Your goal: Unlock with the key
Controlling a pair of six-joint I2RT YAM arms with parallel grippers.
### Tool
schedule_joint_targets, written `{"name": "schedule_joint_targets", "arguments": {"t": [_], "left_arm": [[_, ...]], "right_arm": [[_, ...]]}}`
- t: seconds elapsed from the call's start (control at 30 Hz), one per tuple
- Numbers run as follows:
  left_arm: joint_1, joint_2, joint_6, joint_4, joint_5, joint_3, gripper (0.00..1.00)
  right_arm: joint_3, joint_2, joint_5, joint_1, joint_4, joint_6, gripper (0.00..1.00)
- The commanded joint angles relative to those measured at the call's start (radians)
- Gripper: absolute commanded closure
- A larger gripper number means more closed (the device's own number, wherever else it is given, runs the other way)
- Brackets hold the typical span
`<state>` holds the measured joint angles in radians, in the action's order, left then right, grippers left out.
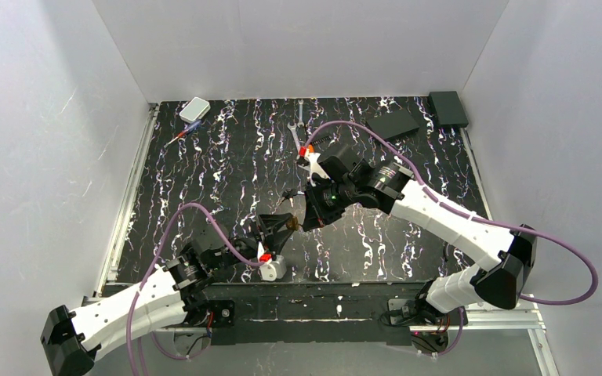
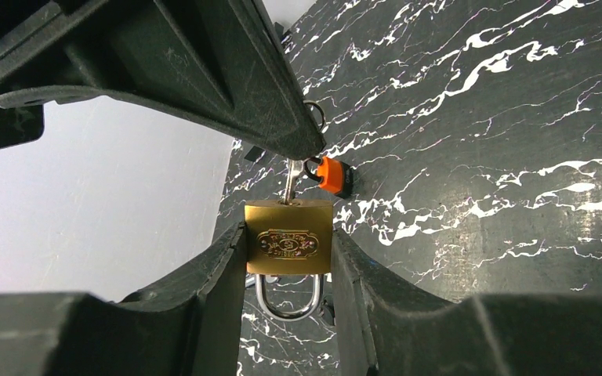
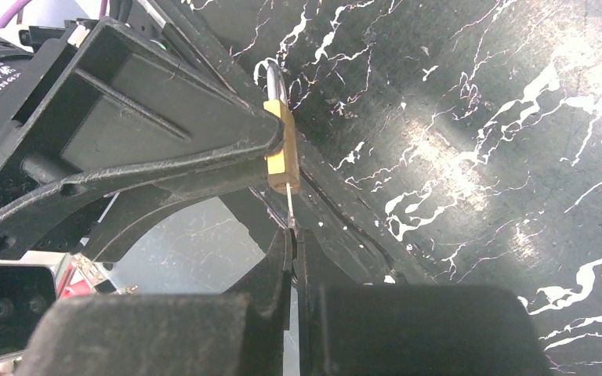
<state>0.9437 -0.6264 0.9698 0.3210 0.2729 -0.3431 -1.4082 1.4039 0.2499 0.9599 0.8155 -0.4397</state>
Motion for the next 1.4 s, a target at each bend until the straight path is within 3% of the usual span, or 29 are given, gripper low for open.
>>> {"name": "schedule_joint_targets", "arguments": {"t": [0.0, 1.37], "left_arm": [[0.009, 0.025, 0.012, 0.041, 0.044, -0.040, 1.00], [0.026, 0.021, 0.056, 0.012, 0.056, -0.036, 1.00]], "right_arm": [[-0.044, 0.014, -0.032, 0.002, -0.013, 0.028, 0.99], [-0.078, 0.043, 0.015, 0.002, -0.005, 0.032, 0.99]]}}
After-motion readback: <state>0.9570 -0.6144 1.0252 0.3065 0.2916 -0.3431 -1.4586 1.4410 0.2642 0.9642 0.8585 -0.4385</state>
